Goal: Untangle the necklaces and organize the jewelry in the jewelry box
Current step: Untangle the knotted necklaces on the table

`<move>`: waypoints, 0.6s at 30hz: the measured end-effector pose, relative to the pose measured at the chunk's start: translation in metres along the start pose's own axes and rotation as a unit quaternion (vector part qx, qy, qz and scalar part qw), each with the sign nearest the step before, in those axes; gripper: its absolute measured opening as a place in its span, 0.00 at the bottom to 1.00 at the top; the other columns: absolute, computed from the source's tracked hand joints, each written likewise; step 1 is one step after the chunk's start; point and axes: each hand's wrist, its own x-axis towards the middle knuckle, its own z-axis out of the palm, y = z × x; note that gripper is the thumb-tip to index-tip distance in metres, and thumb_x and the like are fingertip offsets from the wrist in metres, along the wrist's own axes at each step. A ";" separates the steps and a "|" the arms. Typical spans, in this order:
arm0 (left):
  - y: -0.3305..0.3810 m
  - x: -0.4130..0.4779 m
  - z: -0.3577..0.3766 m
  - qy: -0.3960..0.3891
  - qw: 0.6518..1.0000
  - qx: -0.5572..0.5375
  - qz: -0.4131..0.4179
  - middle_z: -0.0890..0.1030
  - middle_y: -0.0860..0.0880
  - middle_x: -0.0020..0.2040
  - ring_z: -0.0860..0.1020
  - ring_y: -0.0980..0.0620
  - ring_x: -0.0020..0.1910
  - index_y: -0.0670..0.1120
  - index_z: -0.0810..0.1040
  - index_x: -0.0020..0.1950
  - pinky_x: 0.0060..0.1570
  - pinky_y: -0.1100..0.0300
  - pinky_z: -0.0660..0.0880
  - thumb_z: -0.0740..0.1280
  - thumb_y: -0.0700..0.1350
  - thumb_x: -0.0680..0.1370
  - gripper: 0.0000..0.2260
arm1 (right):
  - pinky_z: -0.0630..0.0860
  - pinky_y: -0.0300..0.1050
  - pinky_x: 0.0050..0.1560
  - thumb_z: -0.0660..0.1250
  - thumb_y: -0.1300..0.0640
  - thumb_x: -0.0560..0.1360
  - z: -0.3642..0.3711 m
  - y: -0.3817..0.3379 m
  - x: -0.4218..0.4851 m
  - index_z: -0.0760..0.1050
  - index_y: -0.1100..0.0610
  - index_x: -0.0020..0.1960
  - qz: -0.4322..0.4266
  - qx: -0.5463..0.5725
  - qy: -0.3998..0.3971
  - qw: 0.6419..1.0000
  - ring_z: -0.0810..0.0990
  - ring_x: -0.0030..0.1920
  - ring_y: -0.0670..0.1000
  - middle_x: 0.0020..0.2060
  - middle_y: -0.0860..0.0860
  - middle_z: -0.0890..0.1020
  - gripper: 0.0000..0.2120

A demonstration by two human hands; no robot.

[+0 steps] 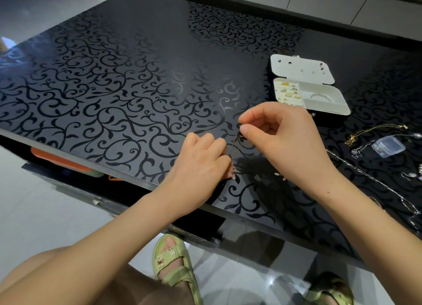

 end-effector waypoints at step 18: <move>-0.012 -0.008 0.004 0.060 0.990 -0.126 -0.011 0.70 0.51 0.37 0.63 0.53 0.39 0.49 0.76 0.39 0.41 0.61 0.52 0.63 0.47 0.76 0.07 | 0.74 0.35 0.37 0.71 0.63 0.71 0.021 0.012 -0.010 0.79 0.52 0.43 0.079 0.064 -0.041 0.994 0.78 0.34 0.45 0.32 0.46 0.79 0.06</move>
